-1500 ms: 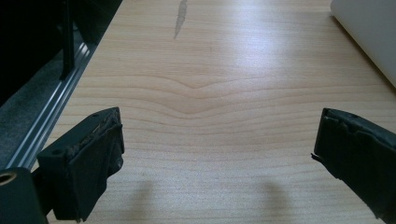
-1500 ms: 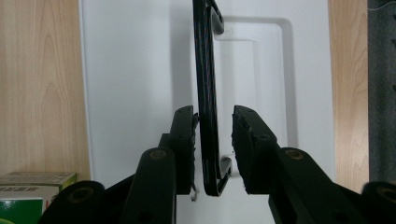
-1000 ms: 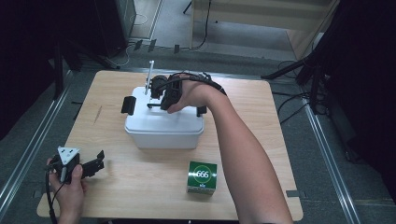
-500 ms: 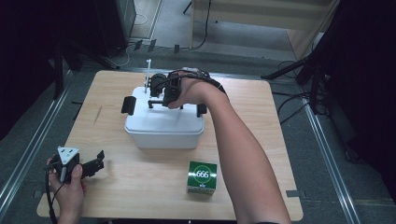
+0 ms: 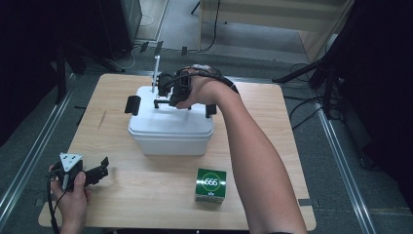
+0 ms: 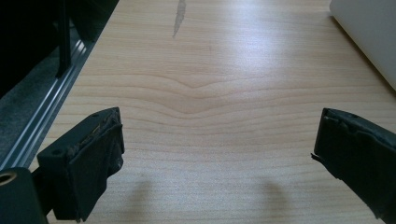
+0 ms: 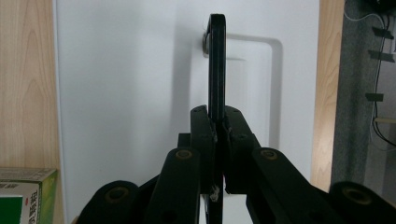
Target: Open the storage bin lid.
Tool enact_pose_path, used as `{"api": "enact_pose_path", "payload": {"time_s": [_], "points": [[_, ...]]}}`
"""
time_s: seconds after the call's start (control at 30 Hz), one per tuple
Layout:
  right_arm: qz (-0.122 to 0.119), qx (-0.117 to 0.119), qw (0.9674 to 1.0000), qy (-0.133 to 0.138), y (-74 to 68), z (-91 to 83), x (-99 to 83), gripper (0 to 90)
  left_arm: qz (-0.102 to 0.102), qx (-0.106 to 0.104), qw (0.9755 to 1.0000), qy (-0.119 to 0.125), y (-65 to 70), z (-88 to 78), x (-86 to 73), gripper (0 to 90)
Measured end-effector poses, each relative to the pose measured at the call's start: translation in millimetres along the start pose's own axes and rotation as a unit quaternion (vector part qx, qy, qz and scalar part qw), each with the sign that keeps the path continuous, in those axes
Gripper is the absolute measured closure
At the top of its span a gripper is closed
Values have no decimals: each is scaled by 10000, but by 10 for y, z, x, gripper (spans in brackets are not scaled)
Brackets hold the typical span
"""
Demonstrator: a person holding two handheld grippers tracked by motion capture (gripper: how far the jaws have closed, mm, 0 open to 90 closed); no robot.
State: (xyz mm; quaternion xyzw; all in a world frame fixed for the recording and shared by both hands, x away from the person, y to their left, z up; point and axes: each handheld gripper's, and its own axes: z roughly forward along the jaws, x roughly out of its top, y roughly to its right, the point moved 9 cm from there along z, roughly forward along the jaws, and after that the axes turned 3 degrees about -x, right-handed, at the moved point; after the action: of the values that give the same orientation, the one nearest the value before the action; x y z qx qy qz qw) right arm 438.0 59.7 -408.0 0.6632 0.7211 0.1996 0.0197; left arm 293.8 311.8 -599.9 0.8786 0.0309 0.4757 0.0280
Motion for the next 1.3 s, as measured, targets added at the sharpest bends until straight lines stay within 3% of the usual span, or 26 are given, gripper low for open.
{"api": "enact_pose_path", "payload": {"time_s": [0.53, 1.07, 1.3], "points": [[39, -141, 9997, 177, 72, -327, -160, 853, -21, -17, 10000, -2, -2, 0, -1, 23], [1, -370, 9991, 204, 114, -585, -494, 853, -50, -32, 10000, 5, -5, 2, -1, 23], [115, -413, 9988, 237, 118, -679, -694, 853, -36, -58, 10000, -23, -2, 3, -4, 23]]}}
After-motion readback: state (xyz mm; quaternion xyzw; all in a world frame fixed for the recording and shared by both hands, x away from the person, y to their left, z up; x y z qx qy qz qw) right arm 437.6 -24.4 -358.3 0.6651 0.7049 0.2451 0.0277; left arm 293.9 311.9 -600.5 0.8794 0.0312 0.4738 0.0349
